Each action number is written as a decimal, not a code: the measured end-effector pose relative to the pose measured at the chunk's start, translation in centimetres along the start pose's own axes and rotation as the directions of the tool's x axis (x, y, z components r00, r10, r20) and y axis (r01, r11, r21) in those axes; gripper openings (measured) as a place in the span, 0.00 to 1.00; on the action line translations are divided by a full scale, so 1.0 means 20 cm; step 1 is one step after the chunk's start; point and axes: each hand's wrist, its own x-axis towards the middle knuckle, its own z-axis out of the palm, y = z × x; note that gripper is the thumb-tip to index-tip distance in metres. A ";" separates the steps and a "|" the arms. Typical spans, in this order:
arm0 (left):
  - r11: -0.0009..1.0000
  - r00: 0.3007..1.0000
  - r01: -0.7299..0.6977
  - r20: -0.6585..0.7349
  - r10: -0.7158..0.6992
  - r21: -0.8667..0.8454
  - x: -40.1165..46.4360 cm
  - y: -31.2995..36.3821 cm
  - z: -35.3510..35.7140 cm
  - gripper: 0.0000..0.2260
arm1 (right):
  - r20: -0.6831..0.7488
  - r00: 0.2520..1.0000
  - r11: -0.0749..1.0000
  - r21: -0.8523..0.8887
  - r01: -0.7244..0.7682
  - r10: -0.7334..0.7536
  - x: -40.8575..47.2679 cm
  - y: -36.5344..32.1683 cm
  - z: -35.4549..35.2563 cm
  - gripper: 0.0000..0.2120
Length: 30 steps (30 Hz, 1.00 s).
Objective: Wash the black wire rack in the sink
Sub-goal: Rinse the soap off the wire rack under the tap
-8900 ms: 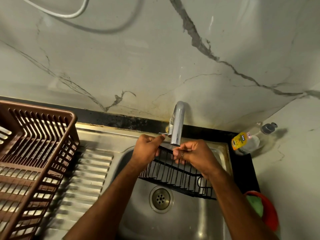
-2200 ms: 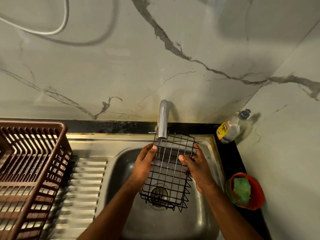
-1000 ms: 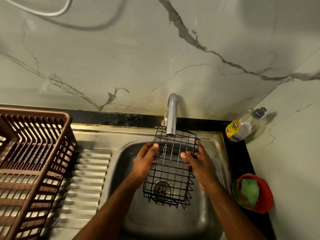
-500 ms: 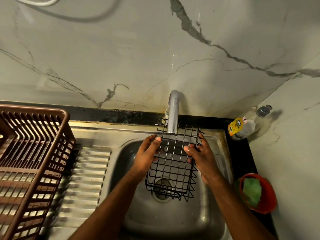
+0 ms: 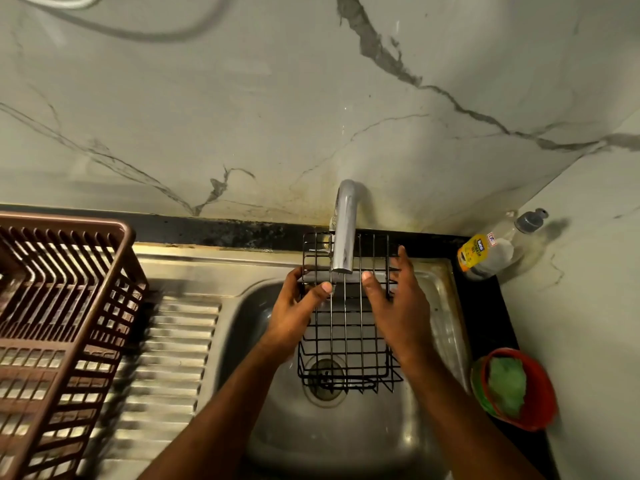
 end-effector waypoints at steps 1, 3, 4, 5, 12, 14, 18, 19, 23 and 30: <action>1.000 1.000 -0.007 -0.022 0.006 -0.026 0.00 -0.01 0.00 0.24 | -0.066 0.996 0.991 -0.123 0.051 -0.059 -0.01 -0.04 0.01 0.41; 0.998 0.998 -0.008 -0.070 0.004 -0.063 -0.02 -0.03 0.01 0.26 | -0.155 0.966 0.931 -0.337 0.145 -0.206 -0.04 -0.11 0.05 0.39; 0.997 0.996 -0.015 -0.089 0.009 -0.069 -0.03 -0.04 0.02 0.27 | -0.140 0.956 0.890 -0.419 0.179 -0.258 -0.06 -0.16 0.07 0.41; 0.997 0.995 -0.026 -0.098 0.018 -0.079 -0.03 -0.04 0.03 0.28 | -0.096 0.954 0.851 -0.485 0.204 -0.284 -0.08 -0.20 0.10 0.42; 0.984 0.975 0.039 -0.207 -0.074 -0.171 -0.11 -0.10 -0.08 0.37 | 0.410 0.729 0.515 -0.520 0.681 -0.549 -0.19 -0.23 0.20 0.42; 0.999 0.978 -0.029 -0.210 0.021 -0.034 -0.15 -0.09 -0.10 0.43 | 0.542 0.615 0.402 -0.468 0.787 -0.573 -0.20 -0.16 0.17 0.46; 0.973 0.962 0.006 -0.263 -0.068 -0.231 -0.13 -0.07 -0.10 0.50 | 0.505 0.692 0.497 -0.481 0.722 -0.516 -0.12 -0.13 0.13 0.43; 0.983 0.967 -0.004 -0.251 -0.043 -0.183 -0.12 -0.06 -0.08 0.47 | 0.420 0.772 0.575 -0.515 0.636 -0.477 -0.08 -0.16 0.13 0.43; 0.980 0.981 -0.027 -0.193 -0.012 -0.197 -0.12 -0.03 -0.02 0.35 | 0.275 0.873 0.676 -0.554 0.486 -0.403 -0.04 -0.31 0.12 0.44; 0.978 0.983 0.007 -0.176 -0.045 -0.211 -0.10 0.00 -0.05 0.34 | 0.498 0.693 0.501 -0.479 0.721 -0.521 -0.37 -0.11 0.09 0.44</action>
